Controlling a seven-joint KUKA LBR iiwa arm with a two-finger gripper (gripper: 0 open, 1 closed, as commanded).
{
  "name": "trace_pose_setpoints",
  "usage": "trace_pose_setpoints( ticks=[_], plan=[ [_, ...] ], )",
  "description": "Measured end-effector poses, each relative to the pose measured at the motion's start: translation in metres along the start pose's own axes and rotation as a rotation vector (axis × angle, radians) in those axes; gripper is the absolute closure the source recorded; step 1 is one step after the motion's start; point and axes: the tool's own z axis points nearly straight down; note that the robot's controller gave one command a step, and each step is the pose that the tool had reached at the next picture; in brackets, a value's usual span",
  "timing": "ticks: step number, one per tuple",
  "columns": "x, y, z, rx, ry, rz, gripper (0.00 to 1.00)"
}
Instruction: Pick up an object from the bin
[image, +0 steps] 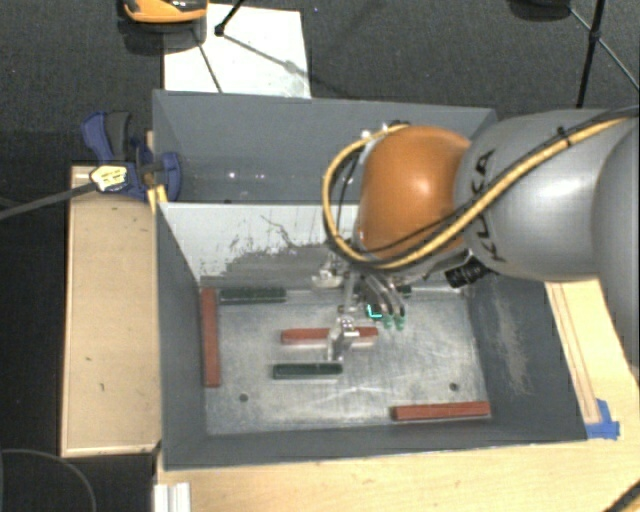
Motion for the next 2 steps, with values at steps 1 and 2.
trace_pose_setpoints(
  ticks=[1, 2],
  plan=[
    [-0.002, -0.001, -0.004, -0.001, -0.008, 0.002, 0.00],
    [0.002, 0.004, 0.096, -0.001, -0.012, -0.060, 1.00]
  ],
)
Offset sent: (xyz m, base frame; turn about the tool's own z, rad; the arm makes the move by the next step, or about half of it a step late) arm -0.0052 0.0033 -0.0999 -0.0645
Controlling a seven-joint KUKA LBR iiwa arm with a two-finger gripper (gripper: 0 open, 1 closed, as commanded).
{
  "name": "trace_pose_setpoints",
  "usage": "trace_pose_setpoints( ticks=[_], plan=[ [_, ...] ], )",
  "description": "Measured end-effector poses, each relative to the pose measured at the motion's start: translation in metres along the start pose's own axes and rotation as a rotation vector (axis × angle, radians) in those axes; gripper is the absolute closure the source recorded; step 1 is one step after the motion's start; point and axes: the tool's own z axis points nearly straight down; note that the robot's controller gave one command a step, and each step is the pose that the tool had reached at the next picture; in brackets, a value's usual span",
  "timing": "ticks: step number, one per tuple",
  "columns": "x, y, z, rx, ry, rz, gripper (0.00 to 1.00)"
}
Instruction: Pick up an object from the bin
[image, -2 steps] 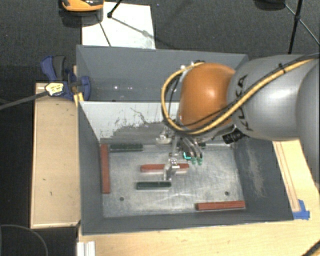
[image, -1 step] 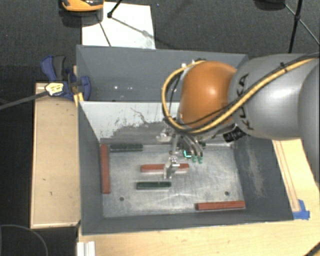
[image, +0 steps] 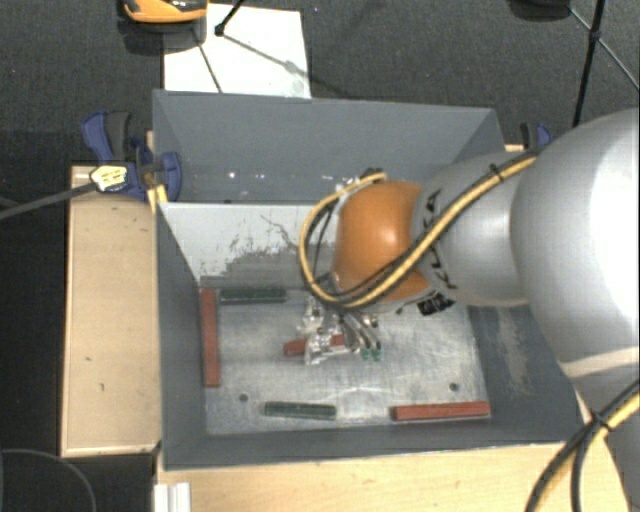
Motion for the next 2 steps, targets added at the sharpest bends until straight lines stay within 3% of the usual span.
trace_pose_setpoints(
  ticks=[1, 2],
  plan=[
    [0.000, 0.000, 0.000, 0.000, 0.000, 0.001, 1.00],
    [0.018, 0.017, -0.151, 0.001, 0.000, -0.043, 1.00]
  ],
)
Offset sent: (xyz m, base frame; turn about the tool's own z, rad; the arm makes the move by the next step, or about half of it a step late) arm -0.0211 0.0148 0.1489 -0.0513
